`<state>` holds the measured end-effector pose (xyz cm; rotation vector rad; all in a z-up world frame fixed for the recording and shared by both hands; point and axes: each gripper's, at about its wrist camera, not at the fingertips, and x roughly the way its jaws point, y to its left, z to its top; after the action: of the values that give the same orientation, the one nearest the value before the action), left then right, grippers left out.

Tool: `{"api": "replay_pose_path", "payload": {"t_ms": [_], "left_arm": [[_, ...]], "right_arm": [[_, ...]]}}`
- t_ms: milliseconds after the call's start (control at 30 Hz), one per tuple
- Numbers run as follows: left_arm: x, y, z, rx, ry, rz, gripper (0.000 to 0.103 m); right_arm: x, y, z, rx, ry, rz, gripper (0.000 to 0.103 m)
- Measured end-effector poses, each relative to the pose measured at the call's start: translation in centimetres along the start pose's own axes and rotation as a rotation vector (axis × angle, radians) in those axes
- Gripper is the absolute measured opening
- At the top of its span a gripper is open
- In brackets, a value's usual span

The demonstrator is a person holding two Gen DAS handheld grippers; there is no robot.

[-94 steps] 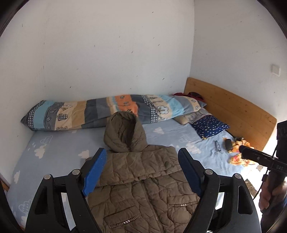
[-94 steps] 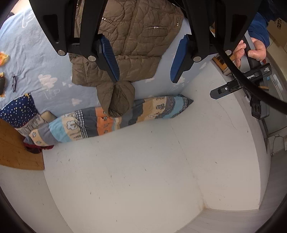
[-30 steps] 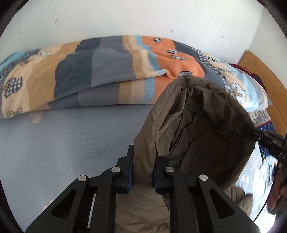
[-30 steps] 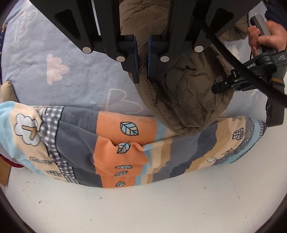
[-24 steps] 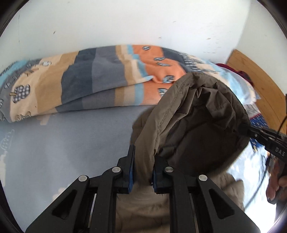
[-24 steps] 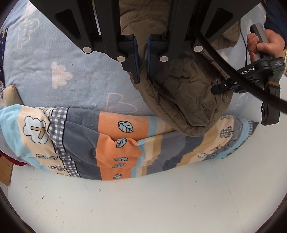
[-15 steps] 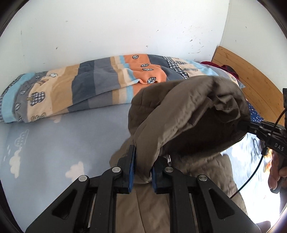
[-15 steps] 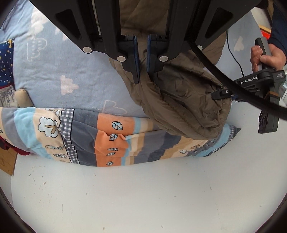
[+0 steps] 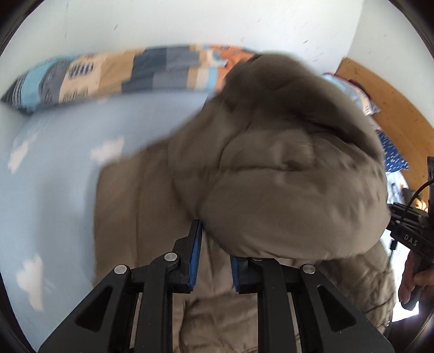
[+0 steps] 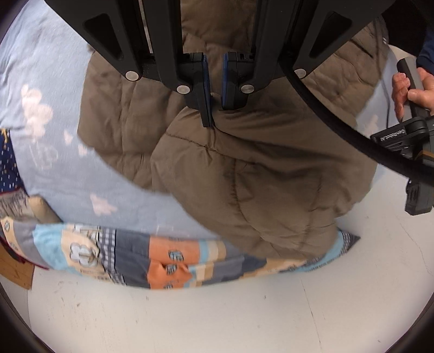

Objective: Fold large clothes
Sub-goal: 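Lift the hood with both grippers and fold it over the jacket body, then open both grippers to release the hood on the jacket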

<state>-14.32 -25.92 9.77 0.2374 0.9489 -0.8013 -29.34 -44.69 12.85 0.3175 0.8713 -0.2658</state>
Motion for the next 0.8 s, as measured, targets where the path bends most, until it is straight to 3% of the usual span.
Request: {"api": "replay_pose_path", "payload": {"t_ms": [100, 167, 233, 333, 433, 533, 700, 800], "left_arm": [[1.3, 0.1, -2.1, -0.030, -0.005, 0.023, 0.021], [0.8, -0.5, -2.7, -0.015, -0.023, 0.046, 0.034], [0.0, -1.1, -3.1, 0.024, -0.026, 0.068, 0.066], [-2.2, -1.6, -4.1, 0.110, -0.038, 0.099, 0.068], [-4.5, -1.1, -5.0, 0.129, -0.033, 0.084, 0.068], [-7.6, -1.0, -4.6, 0.128, -0.075, 0.066, 0.068], [-11.2, -2.6, 0.7, 0.116, -0.143, 0.034, 0.068], [-10.7, -4.2, 4.6, 0.122, -0.133, 0.034, 0.070]], "right_arm": [[2.7, -0.7, -2.9, 0.026, 0.045, -0.031, 0.008], [3.6, -1.0, -4.0, 0.043, 0.049, -0.037, 0.009], [3.2, -1.1, -4.2, 0.060, 0.037, -0.042, 0.011], [1.5, -1.1, -4.2, 0.046, 0.056, -0.038, 0.020], [-0.8, -1.4, -5.1, 0.059, 0.070, -0.005, 0.020], [-3.9, -1.7, -5.7, 0.085, 0.047, 0.022, 0.020], [-7.6, -2.2, -3.4, 0.182, -0.049, 0.103, 0.020], [-8.5, -1.5, -0.6, 0.208, -0.089, 0.133, 0.020]]}}
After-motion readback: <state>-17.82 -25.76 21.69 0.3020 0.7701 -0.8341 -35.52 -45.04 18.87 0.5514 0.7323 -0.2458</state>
